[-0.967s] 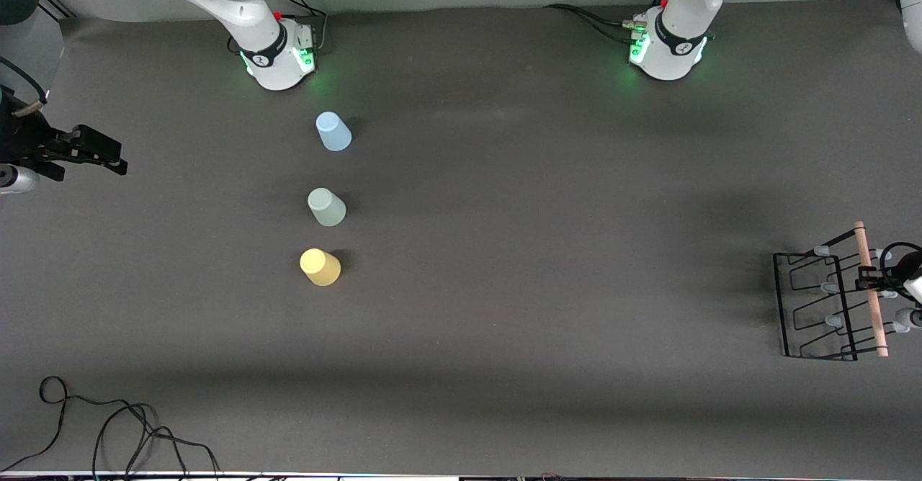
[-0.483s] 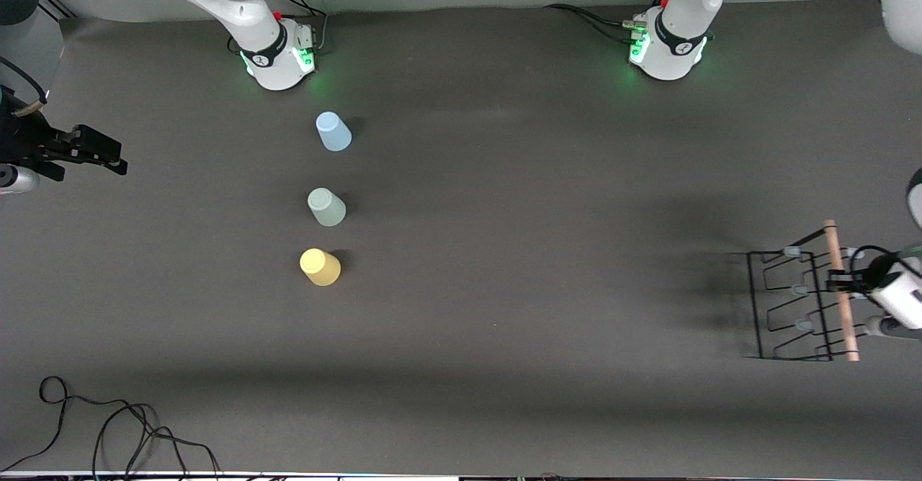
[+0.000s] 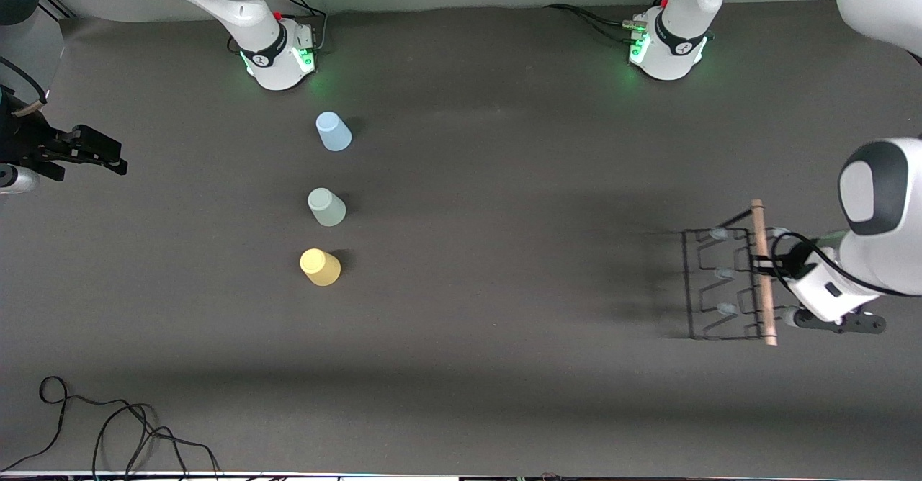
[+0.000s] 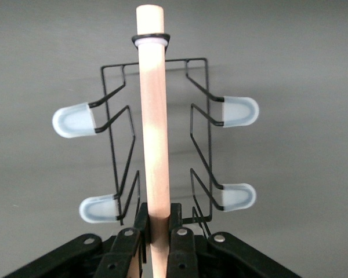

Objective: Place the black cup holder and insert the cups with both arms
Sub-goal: 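Lift the black wire rack by the dowel with the left gripper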

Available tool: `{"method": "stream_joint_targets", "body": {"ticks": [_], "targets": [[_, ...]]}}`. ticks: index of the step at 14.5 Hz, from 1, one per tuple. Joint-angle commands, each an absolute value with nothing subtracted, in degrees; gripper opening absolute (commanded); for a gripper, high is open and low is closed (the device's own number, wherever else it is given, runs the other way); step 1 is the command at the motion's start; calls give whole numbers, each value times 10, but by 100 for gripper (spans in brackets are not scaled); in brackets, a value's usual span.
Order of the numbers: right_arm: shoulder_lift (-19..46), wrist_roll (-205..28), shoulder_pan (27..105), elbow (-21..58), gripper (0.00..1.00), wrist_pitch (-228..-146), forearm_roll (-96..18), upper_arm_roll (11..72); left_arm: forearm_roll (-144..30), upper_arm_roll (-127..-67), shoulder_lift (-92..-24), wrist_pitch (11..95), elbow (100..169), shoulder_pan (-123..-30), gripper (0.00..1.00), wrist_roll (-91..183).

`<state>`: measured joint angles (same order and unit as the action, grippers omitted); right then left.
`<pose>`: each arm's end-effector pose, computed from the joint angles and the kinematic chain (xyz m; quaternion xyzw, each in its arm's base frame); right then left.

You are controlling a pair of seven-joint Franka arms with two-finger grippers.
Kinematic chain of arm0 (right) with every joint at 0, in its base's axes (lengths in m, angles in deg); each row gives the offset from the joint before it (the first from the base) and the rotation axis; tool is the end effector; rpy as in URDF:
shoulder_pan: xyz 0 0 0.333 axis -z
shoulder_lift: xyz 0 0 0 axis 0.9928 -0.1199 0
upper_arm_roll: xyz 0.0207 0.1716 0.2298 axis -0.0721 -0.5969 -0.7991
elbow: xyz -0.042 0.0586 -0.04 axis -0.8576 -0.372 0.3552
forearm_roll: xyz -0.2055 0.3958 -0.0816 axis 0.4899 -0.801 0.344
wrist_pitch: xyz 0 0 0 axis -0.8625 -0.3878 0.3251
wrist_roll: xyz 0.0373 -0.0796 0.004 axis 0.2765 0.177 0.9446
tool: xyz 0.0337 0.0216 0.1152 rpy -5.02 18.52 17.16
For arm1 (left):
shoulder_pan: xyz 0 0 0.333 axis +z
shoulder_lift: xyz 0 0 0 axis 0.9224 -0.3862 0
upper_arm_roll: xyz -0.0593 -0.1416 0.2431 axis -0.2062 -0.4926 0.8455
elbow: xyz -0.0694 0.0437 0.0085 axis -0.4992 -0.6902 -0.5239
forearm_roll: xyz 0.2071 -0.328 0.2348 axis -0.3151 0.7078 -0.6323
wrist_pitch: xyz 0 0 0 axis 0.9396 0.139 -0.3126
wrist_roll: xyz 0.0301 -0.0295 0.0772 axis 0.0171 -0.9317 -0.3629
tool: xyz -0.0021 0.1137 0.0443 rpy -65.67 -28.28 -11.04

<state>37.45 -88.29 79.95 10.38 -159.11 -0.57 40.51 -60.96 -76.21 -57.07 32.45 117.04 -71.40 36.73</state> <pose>0.6084 -0.0152 0.5763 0.9991 0.0333 -0.0227 0.0107 0.7108 -0.0329 0.3749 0.9950 -0.0319 -0.0872 0.0376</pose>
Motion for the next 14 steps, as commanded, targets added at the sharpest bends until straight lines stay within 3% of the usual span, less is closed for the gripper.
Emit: {"method": "stream_joint_targets", "body": {"ticks": [1, 7, 14], "targets": [[372, -881, 796, 96, 100, -1585, -3, 409, -594, -754, -530, 303, 1179, -763, 0, 433], [372, -881, 797, 96, 100, -1585, -3, 410, -593, -754, -535, 320, 1179, -871, 0, 586], [372, -881, 797, 96, 100, -1585, -3, 410, -597, -754, -585, 414, 1173, -999, 0, 759]]}}
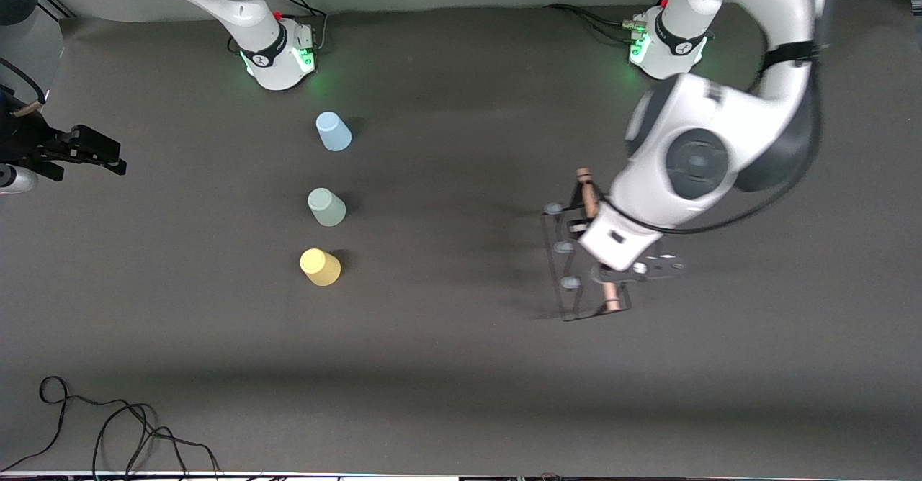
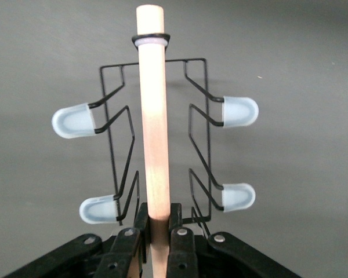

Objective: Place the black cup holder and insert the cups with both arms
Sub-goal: 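Carry the rack to the table middle and lower it with the left gripper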

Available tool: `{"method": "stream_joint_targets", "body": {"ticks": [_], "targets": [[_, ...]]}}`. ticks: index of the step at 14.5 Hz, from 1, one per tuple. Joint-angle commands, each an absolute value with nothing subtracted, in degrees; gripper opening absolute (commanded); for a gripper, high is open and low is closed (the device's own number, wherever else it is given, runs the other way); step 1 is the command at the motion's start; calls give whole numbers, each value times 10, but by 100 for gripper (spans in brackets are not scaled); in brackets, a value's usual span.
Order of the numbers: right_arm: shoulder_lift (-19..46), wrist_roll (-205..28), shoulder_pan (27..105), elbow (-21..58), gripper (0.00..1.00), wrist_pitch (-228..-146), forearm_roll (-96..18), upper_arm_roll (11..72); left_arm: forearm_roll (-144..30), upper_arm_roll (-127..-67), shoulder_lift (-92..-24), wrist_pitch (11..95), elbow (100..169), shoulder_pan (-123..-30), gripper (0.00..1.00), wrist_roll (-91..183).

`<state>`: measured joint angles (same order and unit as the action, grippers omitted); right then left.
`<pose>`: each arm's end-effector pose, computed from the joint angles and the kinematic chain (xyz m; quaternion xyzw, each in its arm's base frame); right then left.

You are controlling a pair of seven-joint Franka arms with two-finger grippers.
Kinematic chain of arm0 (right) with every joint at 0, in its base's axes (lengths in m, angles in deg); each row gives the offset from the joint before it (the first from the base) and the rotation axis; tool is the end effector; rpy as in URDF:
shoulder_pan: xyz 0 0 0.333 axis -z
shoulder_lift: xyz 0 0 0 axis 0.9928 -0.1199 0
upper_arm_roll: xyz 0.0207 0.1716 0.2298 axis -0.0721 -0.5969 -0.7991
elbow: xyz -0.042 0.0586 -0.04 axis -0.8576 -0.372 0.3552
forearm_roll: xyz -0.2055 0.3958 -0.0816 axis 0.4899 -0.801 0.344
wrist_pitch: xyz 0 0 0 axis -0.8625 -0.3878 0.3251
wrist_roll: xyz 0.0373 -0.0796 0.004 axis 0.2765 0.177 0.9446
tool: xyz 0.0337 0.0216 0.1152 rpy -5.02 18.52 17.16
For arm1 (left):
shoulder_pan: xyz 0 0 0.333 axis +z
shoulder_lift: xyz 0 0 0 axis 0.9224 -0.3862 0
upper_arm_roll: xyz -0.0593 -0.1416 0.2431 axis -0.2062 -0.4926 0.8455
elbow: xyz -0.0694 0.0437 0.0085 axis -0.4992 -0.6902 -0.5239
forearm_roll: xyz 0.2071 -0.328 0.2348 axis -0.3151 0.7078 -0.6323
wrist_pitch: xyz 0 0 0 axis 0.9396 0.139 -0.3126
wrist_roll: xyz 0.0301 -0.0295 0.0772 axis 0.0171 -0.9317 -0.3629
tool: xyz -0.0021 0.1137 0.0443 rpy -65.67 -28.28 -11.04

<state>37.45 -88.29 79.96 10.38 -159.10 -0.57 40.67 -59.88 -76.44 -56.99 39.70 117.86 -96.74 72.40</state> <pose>0.6083 -0.0170 0.5763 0.9992 0.0318 -0.0228 0.0106 0.6393 -0.3431 0.3777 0.9966 0.0613 -0.0496 0.0241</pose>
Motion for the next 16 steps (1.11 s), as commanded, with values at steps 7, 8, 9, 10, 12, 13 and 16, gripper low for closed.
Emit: {"method": "stream_joint_targets", "body": {"ticks": [7, 8, 9, 10, 12, 13, 16], "targets": [[373, -883, 797, 95, 100, -1579, -3, 417, -593, -773, -634, 465, 1152, -1049, 0, 778], [373, -886, 797, 95, 100, -1578, -3, 419, -591, -778, -639, 470, 1152, -1049, 0, 781], [374, -888, 797, 95, 100, -1578, -2, 421, -592, -779, -641, 473, 1151, -1049, 0, 789], [373, -889, 797, 95, 100, -1578, -3, 422, -592, -779, -643, 473, 1150, -1050, 0, 795], [375, -890, 796, 95, 100, -1577, -2, 429, -592, -793, -644, 473, 1150, -1050, 0, 795], [376, -890, 797, 95, 100, -1575, -2, 430, -592, -800, -644, 472, 1150, -1050, 0, 797], [371, -881, 797, 91, 100, -1573, -3, 431, -594, -808, -644, 473, 1150, -1050, 0, 816]]}}
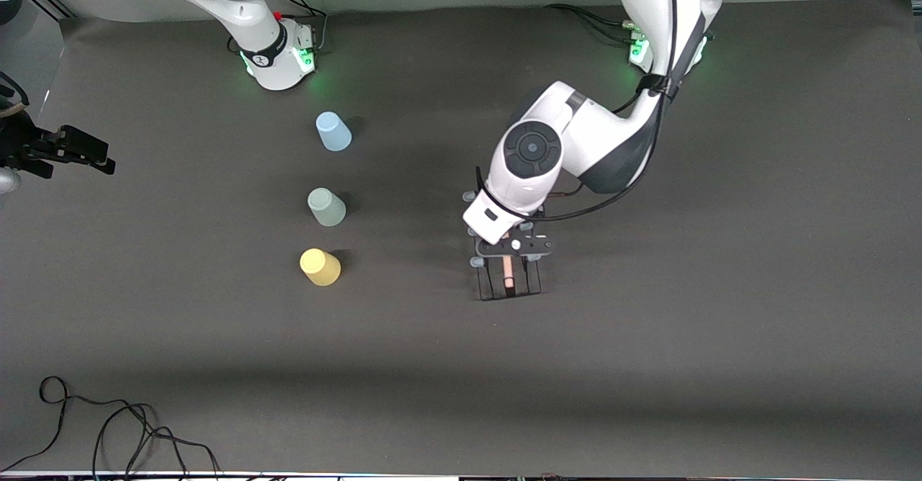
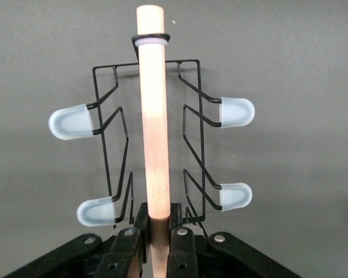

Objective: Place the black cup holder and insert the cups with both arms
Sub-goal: 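Carry the rack to the table middle and lower it with the left gripper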

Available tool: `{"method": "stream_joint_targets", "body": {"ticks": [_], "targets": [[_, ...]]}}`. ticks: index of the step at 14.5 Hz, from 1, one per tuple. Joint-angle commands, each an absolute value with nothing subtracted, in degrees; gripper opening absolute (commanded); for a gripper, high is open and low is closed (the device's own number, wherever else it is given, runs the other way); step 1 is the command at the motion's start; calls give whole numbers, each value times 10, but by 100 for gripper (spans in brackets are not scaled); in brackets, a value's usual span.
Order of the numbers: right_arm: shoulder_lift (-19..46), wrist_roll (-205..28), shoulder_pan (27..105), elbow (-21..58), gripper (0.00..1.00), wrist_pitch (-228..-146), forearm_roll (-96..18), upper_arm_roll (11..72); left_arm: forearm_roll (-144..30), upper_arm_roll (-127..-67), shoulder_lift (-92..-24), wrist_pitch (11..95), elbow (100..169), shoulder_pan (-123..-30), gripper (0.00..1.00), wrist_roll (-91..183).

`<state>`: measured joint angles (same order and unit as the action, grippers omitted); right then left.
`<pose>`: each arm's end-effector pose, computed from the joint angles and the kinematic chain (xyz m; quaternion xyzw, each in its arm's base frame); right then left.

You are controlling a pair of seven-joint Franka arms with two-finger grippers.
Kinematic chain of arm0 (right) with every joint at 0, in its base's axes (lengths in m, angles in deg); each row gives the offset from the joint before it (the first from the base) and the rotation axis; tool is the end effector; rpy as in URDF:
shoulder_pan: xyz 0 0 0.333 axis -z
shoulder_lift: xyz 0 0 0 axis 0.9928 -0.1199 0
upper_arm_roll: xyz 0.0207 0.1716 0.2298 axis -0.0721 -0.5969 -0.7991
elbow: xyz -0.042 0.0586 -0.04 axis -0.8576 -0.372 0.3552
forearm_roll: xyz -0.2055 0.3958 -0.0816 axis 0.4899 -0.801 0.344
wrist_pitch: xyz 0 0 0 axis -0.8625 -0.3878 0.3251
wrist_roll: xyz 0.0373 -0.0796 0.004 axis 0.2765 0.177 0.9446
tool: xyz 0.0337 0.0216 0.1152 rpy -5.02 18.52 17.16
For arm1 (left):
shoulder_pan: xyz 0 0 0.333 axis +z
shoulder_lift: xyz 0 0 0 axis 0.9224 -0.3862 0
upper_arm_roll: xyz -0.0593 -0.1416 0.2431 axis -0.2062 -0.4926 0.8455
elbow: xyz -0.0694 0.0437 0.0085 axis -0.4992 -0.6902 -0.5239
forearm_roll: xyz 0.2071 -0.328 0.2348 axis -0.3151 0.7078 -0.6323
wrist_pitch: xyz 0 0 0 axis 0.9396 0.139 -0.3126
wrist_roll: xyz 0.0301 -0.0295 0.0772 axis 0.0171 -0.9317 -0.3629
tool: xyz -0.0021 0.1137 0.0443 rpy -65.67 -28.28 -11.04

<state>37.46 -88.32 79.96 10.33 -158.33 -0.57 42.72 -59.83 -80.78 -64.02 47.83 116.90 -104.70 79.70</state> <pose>0.6056 -0.0388 0.5758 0.9994 0.0141 -0.0292 0.0096 0.5745 -0.4790 0.3080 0.9976 0.0286 -0.0494 0.0389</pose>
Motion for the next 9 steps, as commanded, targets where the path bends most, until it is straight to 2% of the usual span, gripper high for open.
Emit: {"method": "stream_joint_targets", "body": {"ticks": [1, 9], "targets": [[371, -884, 797, 94, 100, -1573, -3, 431, -594, -808, -646, 473, 1151, -1050, 0, 816], [375, -881, 792, 96, 100, -1569, -3, 429, -591, -815, -649, 473, 1173, -1060, 0, 828]]}}
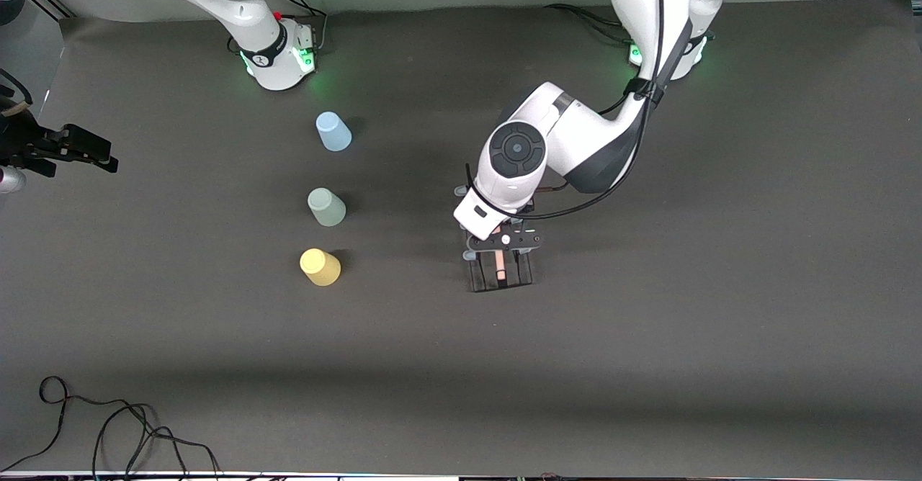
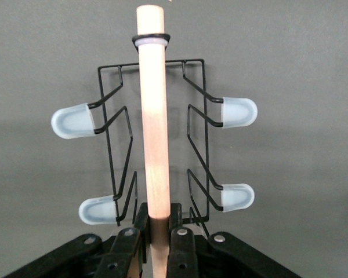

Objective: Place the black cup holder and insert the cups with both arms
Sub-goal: 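Carry the rack to the table middle and lower it with the left gripper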

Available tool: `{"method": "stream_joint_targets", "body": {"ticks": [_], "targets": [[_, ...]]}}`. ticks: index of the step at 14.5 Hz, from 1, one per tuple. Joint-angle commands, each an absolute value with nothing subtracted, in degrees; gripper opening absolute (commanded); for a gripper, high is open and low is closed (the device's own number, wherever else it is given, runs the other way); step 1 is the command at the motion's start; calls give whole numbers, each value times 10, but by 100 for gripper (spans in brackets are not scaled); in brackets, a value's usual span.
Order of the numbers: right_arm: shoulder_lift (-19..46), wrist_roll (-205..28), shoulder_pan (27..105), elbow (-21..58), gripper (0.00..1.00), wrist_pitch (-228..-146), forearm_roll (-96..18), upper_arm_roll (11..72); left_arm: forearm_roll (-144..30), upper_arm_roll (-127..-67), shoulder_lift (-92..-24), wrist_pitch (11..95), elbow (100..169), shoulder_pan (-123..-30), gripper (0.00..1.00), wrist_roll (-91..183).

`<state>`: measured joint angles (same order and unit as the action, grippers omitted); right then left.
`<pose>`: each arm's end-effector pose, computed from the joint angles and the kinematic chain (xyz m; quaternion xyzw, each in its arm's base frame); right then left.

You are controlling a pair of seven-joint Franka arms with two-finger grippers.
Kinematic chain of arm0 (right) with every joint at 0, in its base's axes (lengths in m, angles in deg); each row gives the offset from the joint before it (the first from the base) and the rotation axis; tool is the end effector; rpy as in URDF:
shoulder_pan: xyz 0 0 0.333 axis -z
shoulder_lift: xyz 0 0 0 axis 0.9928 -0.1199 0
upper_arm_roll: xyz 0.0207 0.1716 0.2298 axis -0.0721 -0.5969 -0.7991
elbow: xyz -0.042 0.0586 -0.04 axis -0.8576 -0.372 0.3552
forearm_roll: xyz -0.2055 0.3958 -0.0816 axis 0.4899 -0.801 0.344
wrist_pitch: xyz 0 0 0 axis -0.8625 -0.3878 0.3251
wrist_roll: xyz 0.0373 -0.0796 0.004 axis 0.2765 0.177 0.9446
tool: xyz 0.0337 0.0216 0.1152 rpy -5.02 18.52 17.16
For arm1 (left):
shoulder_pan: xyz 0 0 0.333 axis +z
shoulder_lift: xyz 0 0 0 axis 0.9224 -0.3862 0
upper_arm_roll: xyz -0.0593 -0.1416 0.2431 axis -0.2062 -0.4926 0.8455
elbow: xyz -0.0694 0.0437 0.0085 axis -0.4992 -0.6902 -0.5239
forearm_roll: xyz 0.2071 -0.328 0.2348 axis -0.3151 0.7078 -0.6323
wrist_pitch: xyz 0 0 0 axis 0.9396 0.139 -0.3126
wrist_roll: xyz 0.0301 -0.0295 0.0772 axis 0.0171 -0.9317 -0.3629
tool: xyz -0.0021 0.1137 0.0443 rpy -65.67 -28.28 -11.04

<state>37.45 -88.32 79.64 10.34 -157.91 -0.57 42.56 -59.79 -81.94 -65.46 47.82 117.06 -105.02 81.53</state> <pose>0.6050 -0.0337 0.5750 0.9992 0.0183 -0.0330 0.0095 0.5620 -0.4913 0.2882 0.9968 0.0341 -0.0648 0.0328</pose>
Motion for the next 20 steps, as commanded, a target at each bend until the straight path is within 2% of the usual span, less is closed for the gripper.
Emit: {"method": "stream_joint_targets", "body": {"ticks": [1, 4, 5, 6, 9, 14, 17, 20], "targets": [[377, -881, 792, 96, 100, -1567, -5, 430, -591, -815, -646, 473, 1180, -1061, 0, 827], [377, -876, 793, 95, 100, -1567, -37, 432, -591, -815, -648, 479, 1181, -1065, 1, 827], [375, -860, 791, 98, 99, -1567, -40, 429, -591, -815, -648, 487, 1182, -1066, 36, 829], [372, -832, 789, 104, 99, -1569, -41, 425, -593, -815, -649, 487, 1183, -1071, 99, 838], [370, -747, 758, 126, 99, -1585, -43, 424, -598, -815, -648, 487, 1182, -1074, 100, 858], [380, -678, 715, 218, 100, -1659, -56, 424, -599, -811, -606, 475, 1174, -1041, 100, 846], [382, -645, 696, 278, 100, -1746, -56, 424, -605, -808, -568, 449, 1175, -996, 100, 824], [350, -628, 684, 315, 100, -1852, -57, 424, -687, -808, -533, 411, 1182, -953, 100, 791]]}}
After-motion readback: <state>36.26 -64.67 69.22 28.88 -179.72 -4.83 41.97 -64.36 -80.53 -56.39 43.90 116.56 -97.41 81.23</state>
